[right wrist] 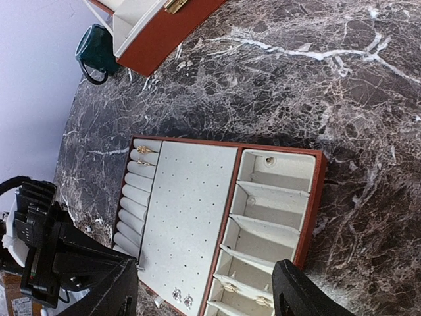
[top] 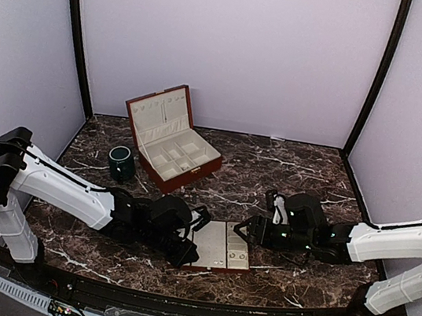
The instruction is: Organize the mixed jewelry
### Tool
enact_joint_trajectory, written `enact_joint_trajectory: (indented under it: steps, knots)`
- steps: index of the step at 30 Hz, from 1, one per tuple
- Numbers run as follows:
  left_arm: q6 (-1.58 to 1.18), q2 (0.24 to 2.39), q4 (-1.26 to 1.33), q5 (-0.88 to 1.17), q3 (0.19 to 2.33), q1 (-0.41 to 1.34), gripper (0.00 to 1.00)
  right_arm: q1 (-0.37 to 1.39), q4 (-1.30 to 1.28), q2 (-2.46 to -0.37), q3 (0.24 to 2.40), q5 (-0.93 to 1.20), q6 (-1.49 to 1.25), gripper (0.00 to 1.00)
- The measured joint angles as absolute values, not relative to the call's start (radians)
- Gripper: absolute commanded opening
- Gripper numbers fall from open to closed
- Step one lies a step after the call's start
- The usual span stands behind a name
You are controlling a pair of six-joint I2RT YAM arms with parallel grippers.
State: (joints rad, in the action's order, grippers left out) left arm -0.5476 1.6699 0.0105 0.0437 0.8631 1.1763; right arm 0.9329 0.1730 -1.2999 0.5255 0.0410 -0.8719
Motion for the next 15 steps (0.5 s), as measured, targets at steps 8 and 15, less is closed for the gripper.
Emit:
enact_joint_trajectory:
  steps: [8,15]
  knots:
    - [-0.559,1.670,0.009,0.056,0.863,1.177,0.00,0.933,0.180,-1.311,0.525,0.047,-0.873,0.71]
    - [-0.572,1.670,0.010,0.064,0.863,1.176,0.00,0.933,0.186,-1.313,0.525,0.049,-0.874,0.71]
